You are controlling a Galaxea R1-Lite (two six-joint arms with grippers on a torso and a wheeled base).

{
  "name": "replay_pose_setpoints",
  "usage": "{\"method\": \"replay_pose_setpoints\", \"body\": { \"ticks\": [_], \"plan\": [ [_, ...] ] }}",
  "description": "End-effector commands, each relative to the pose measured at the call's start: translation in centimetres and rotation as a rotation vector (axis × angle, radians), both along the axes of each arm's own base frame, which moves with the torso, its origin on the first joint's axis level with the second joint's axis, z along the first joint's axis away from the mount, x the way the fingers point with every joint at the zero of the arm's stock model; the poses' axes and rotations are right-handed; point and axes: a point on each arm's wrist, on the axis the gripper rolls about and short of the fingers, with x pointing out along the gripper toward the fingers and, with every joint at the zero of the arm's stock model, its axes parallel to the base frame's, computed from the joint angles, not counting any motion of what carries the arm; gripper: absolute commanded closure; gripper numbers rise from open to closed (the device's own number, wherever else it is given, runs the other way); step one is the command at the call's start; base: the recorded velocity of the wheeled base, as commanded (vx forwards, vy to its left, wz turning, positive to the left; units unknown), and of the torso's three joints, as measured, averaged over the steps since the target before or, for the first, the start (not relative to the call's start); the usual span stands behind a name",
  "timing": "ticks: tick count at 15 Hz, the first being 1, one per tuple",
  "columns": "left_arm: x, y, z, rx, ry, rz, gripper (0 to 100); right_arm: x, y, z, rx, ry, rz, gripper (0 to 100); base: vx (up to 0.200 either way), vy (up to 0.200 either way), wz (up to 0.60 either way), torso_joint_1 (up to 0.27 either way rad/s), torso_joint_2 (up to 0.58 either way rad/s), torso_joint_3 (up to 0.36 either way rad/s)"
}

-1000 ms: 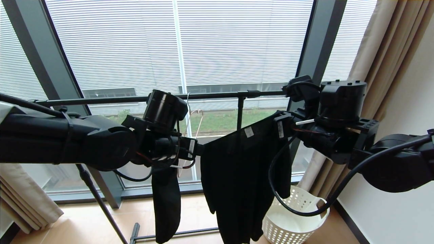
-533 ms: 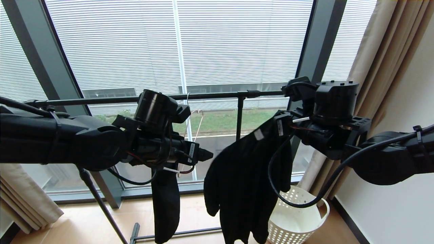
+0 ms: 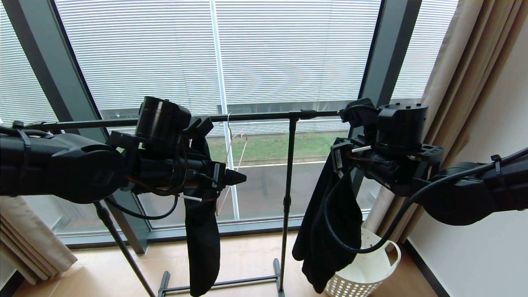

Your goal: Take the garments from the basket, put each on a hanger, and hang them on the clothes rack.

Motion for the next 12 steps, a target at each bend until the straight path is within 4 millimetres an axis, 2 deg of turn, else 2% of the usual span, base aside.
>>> {"method": "replay_pose_setpoints", "body": {
  "ticks": [1,2,3,5,12],
  "plan": [
    [1.8,-1.0,-1.4,0.065,-0.003,0.074,0,0.0,0.0,-0.1,-0.003,0.003,0.001,100,0.000,0.000,0.00,0.000,0.00,0.000],
    [3.0,-2.2,-2.6,0.117,-0.010,0.127,0,0.0,0.0,-0.1,-0.002,0.002,0.001,100,0.000,0.000,0.00,0.000,0.00,0.000],
    [3.3,-2.5,-2.8,0.127,-0.012,0.138,0,0.0,0.0,-0.1,-0.002,0.002,0.001,100,0.000,0.000,0.00,0.000,0.00,0.000],
    [5.3,-3.7,-4.5,0.147,-0.004,0.183,0,0.0,0.0,-0.1,-0.001,0.000,0.001,100,0.000,0.000,0.00,0.000,0.00,0.000],
    [9.0,-4.2,-7.7,0.170,0.017,0.237,0,0.1,0.1,-0.1,-0.002,0.002,0.001,100,0.000,0.000,0.00,0.000,0.00,0.000]
  ]
}}
